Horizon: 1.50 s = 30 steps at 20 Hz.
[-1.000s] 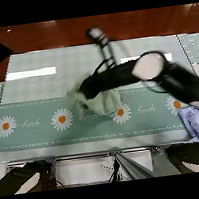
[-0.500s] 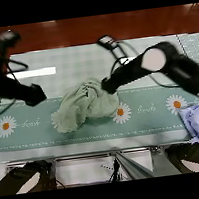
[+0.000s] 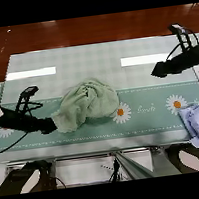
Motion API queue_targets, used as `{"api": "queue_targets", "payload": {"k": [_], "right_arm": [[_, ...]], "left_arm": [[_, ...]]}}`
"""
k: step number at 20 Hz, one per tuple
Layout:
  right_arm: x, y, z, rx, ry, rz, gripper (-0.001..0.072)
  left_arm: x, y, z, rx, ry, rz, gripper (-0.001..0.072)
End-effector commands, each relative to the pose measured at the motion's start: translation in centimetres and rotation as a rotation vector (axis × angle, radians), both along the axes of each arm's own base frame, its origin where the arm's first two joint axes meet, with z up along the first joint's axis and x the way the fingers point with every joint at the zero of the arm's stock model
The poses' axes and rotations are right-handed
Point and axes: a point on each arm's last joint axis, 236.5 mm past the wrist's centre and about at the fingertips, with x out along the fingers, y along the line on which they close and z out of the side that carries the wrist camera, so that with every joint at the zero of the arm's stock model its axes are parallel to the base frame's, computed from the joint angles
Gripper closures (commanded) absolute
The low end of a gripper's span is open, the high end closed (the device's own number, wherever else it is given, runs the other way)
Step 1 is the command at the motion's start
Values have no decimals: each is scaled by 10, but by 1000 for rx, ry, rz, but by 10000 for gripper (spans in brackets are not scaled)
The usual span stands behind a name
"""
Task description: Fold the shirts.
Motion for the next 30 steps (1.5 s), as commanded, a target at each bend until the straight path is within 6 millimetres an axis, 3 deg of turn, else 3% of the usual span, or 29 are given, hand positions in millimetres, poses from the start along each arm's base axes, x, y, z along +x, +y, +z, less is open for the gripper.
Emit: {"api": "queue_targets", "payload": {"k": [1,6,11,15,16,17,18,20,24,26,30], "right_arm": [[-10,7,-19,230,34,-64,150],[-33,19,-53,281,109,-61,150],[-34,20,-55,290,114,-65,151],[-34,22,-54,297,116,-65,151],[-34,24,-52,307,116,-66,151],[-35,26,-51,319,120,-68,151],[-34,28,-51,326,123,-75,153],[-38,42,-61,325,144,-75,154],[-55,100,-92,295,202,57,151],[-46,125,-104,317,196,40,102],[-31,169,-123,429,224,-54,103]], "left_arm": [[-11,6,-22,-117,30,133,41],[0,0,-43,-336,54,341,41],[24,-17,-66,-370,71,381,41],[28,-50,-93,-387,150,370,45],[29,-56,-97,-394,169,372,292],[30,-59,-98,-404,183,377,586],[31,-60,-98,-409,184,381,671],[35,-59,-95,-413,165,366,685],[23,-65,-87,-445,185,298,686],[22,-67,-81,-455,173,275,685],[22,-68,-68,-468,136,251,686]]}}
